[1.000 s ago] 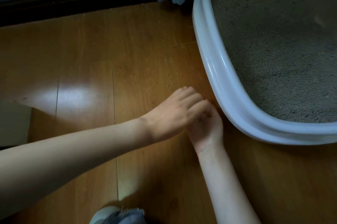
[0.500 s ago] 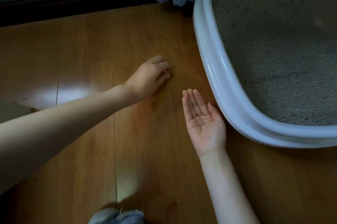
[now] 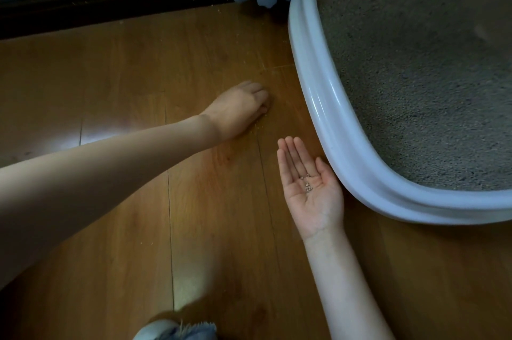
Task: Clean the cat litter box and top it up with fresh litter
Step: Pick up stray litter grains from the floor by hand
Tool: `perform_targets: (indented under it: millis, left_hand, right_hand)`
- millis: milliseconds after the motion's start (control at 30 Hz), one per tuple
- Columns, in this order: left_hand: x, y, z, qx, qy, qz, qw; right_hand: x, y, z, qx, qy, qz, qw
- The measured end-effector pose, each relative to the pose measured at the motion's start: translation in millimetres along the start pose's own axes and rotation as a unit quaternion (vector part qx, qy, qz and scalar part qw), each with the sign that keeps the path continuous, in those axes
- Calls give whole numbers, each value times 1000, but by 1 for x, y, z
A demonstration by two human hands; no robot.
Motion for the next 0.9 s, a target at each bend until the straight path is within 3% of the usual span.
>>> perform_targets:
  millis: [100, 233, 333, 400, 500, 600, 667, 767, 900]
  left_hand:
    - [-1, 3, 2, -12, 9, -24, 1000]
    - [-9, 5, -1, -12, -69, -90, 993]
    - [-12, 2, -4, 7, -100, -84, 991]
    - [-15, 2, 2, -3, -78, -62, 995]
    - [-28, 11, 24, -92, 43, -26, 994]
    - [-69, 32, 30, -130, 105, -80, 983]
    - [-96, 49, 21, -106, 98, -147, 979]
    - [-111, 68, 5, -86, 18, -217, 972]
    - [-98, 68, 12, -130, 44, -194, 971]
  right_hand:
    - [1, 0, 0, 3, 1, 3, 1000]
    - [1, -1, 2, -11, 7, 6, 1000]
    - [1, -2, 4, -12, 7, 6, 1000]
    - [1, -2, 5, -15, 9, 6, 1000]
    - [1, -5, 9, -52, 14, 11, 998]
    - [1, -9, 10, -84, -15, 21, 996]
    - [-5, -11, 12, -47, -94, -44, 993]
    - [-10, -11, 19, -18, -52, -58, 997]
    - [-5, -8, 12, -14, 34, -28, 999]
Point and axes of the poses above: each hand's wrist, its own y-axis away from the middle knuckle, its own z-axis out of the back of the hand, x = y × z, the point moved 4 cm from there along -y, towards the middle knuckle
